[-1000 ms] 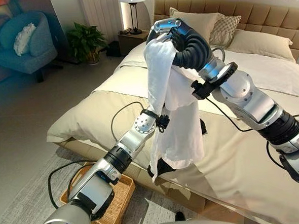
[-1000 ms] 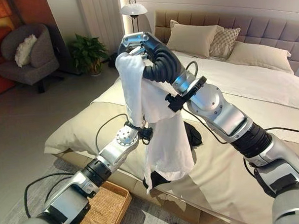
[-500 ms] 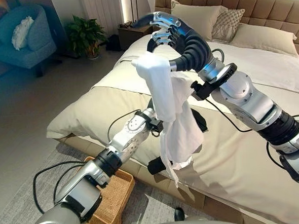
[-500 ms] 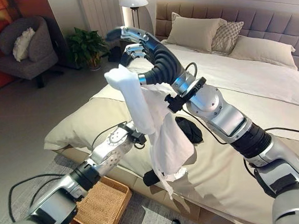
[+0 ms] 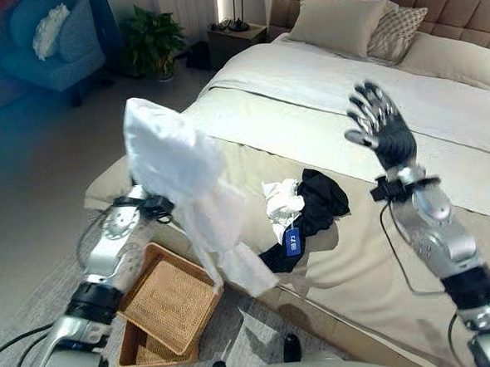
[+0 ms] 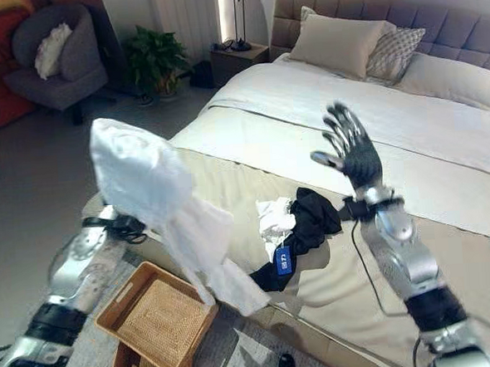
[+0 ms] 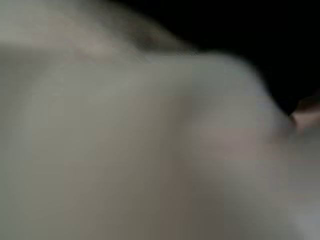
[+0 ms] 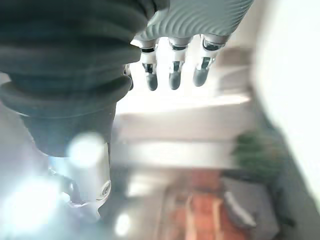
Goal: Pick up clothes into the bucket
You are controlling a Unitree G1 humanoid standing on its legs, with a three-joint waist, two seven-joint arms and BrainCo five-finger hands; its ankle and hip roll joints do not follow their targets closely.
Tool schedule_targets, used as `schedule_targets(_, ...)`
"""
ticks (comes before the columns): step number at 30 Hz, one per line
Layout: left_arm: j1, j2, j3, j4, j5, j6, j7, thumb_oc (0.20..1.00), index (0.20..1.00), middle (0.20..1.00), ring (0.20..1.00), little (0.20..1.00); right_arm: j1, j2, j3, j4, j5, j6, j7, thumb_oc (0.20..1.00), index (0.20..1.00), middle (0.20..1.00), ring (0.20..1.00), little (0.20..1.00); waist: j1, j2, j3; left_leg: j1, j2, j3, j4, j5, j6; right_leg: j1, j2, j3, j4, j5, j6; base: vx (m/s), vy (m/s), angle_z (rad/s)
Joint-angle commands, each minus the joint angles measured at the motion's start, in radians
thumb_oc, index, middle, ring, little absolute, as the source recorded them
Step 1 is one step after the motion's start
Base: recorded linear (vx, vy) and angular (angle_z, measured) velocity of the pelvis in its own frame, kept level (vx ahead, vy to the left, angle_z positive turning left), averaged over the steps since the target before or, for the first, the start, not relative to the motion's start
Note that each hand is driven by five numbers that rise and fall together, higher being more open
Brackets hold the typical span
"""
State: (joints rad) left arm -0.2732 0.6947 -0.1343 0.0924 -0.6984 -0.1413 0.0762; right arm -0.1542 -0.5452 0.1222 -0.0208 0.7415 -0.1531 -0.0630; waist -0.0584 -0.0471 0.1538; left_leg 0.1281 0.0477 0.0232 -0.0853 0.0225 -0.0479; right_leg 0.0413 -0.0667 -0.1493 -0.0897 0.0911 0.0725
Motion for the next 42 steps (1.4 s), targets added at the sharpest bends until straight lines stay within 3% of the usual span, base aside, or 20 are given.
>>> schedule_targets(1,-0.059,0.089,0.073,-0.045,0.118,-0.108,0.032,0.200,0.200,0.200,0.200,0.200,0.025,0.028,-0.044,0.014,0.003,-0.023,0.026,1.000,1.000,1.000,1.000,1.000,0.011,-0.017,-0.048,-0.080,-0.041,-0.062,0.129,-0.063,0.005,0.032,-0.059,-0.031,0.123,-0.107,0.050,-0.03,0.027,0.03)
schedule_targets(4,-0.001,0.123,0.196,-0.045,0.170,-0.149,0.067,0.200,0.200,0.200,0.200,0.200,0.161,0.148,-0.085,0.191,-0.132,-0.022,0.021,1.000,1.000,1.000,1.000,1.000,0.019,-0.010,-0.021,-0.112,-0.050,-0.074,0.145,-0.062,0.008,0.014,-0.064,-0.042,0.130,-0.106,0.051,-0.04,0.018,0.10)
schedule_targets(8,0.055,0.144,0.277,-0.045,0.227,-0.177,0.094,0.200,0.200,0.200,0.200,0.200,0.204,0.214,-0.103,0.422,-0.266,-0.024,-0.013,1.000,1.000,1.000,1.000,1.000,0.025,-0.008,0.017,-0.155,-0.056,-0.088,0.153,-0.052,0.007,-0.019,-0.068,-0.054,0.135,-0.099,0.053,-0.10,0.021,0.14)
schedule_targets(13,0.071,0.122,0.302,0.011,0.221,-0.200,0.121,0.200,0.200,0.200,0.200,0.200,0.188,0.223,-0.069,0.682,-0.412,-0.028,-0.046,1.000,1.000,1.000,1.000,1.000,0.030,-0.006,0.077,-0.228,-0.066,-0.101,0.184,-0.042,0.007,-0.088,-0.074,-0.057,0.156,-0.088,0.054,-0.10,0.027,0.09)
schedule_targets(19,0.046,0.083,0.270,0.119,0.230,-0.193,0.143,0.200,0.200,0.200,0.200,0.200,0.160,0.193,-0.034,0.861,-0.518,-0.011,-0.069,1.000,1.000,1.000,1.000,1.000,0.029,-0.021,0.143,-0.304,-0.066,-0.110,0.231,-0.041,0.005,-0.149,-0.079,-0.047,0.169,-0.073,0.053,-0.06,0.035,0.04)
schedule_targets(25,-0.029,0.068,0.219,0.217,0.252,-0.192,0.181,0.200,0.200,0.200,0.200,0.200,0.143,0.174,-0.014,0.869,-0.528,-0.022,-0.076,1.000,1.000,1.000,1.000,1.000,0.019,-0.048,0.208,-0.399,-0.058,-0.107,0.318,-0.054,0.001,-0.222,-0.086,-0.030,0.197,-0.065,0.052,-0.07,0.025,0.02)
schedule_targets(35,-0.252,0.080,0.115,0.430,0.270,-0.187,0.307,0.200,0.200,0.200,0.200,0.200,0.073,0.162,0.033,0.772,-0.488,-0.077,-0.132,1.000,1.000,1.000,1.000,1.000,-0.014,-0.122,0.366,-0.664,-0.041,-0.109,0.494,-0.081,0.013,-0.475,-0.080,0.001,0.333,-0.070,0.045,-0.12,0.022,-0.08)
schedule_targets(42,-0.398,0.120,0.035,0.512,0.262,-0.189,0.351,0.200,0.200,0.200,0.200,0.200,0.043,0.147,0.057,0.687,-0.452,-0.124,-0.183,1.000,1.000,1.000,1.000,1.000,-0.054,-0.172,0.366,-0.888,-0.037,-0.128,0.546,-0.068,0.006,-0.683,-0.072,-0.020,0.339,-0.033,0.053,-0.07,-0.003,0.05)
